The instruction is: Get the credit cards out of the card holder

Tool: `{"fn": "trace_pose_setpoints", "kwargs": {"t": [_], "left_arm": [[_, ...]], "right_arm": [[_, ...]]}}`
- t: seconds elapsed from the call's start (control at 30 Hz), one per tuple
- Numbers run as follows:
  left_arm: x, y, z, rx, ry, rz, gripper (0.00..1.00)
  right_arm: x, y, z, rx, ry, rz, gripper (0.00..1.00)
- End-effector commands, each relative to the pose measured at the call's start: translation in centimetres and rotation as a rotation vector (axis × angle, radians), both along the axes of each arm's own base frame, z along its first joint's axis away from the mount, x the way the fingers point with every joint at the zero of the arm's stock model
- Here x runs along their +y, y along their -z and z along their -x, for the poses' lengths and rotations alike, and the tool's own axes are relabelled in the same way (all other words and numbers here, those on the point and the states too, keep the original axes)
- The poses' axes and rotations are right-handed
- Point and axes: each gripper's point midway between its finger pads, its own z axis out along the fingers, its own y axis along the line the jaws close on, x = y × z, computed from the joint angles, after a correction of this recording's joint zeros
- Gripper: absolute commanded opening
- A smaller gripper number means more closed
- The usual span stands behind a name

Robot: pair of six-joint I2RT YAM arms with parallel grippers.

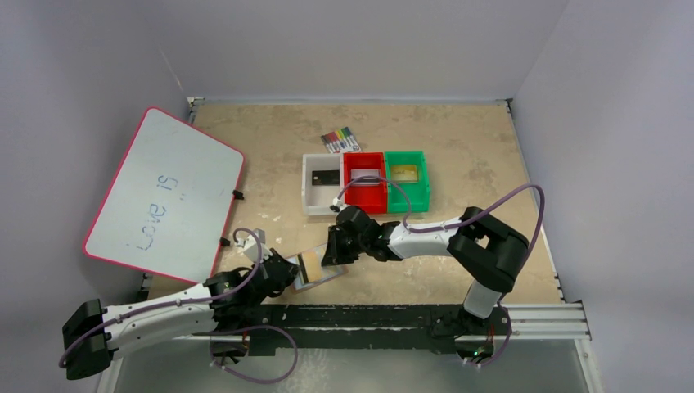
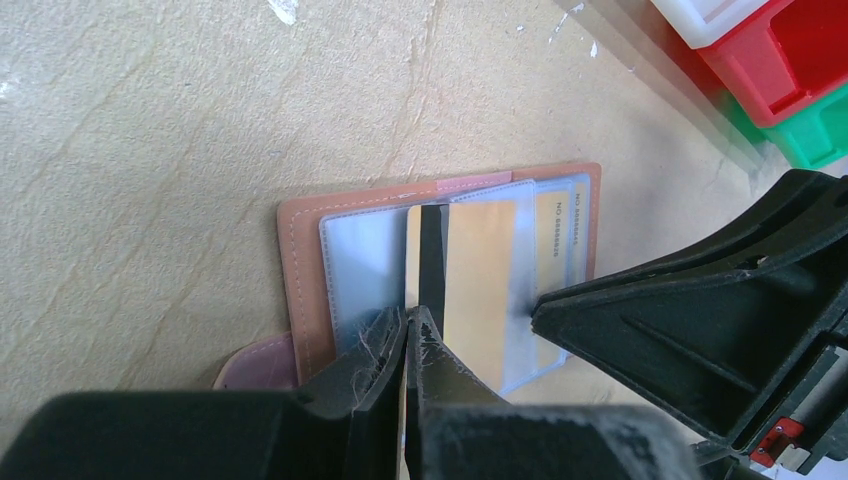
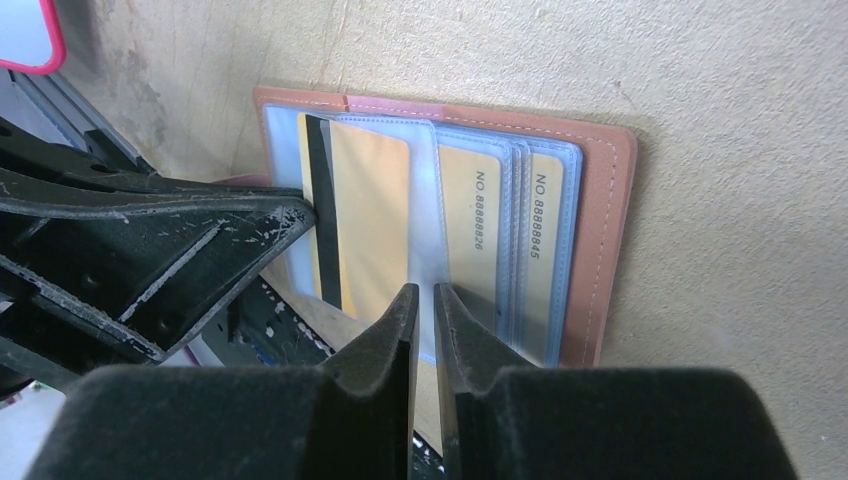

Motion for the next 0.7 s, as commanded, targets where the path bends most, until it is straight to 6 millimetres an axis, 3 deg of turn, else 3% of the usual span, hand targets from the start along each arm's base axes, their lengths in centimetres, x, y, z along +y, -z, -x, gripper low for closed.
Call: {"fn": "trace_pose_setpoints", "kwargs": {"t": [0.0, 0.17, 0.23, 0.47, 0.53, 0.67], "left_arm": [[0.5, -1.0, -0.7, -0.031, -0.031, -0.024, 0.00], [0.2, -1.3, -0.7, -0.038, -0.008, -0.025, 0.00], [-0.2, -1.4, -0.7, -0.044, 0.011, -0.024, 0.00], [-1.9, -2.0, -0.9, -0.062, 0.078, -0.016, 0.00], [-2.1, -1.8, -0.9, -0.059, 0.086, -0.026, 0.00], [-2.5, -1.8, -0.9, -0.054, 0.095, -0.029, 0.00]], "right_arm": [[-4.8, 4.9, 0.8, 0.043, 0.037, 0.242, 0.14], [-4.2, 3.3, 0.1, -0.008, 0.023, 0.218, 0.15], [-3.8, 1.7, -1.1, -0.075, 0.033, 0.203, 0.15], [-1.2, -4.4, -2.2, -0.184, -0.022, 0.058, 0.20], [-0.3, -4.9, -2.1, -0.185, -0.049, 0.033, 0.20], [1.0, -3.9, -1.8, -0.168, -0.090, 0.025, 0.21]]}}
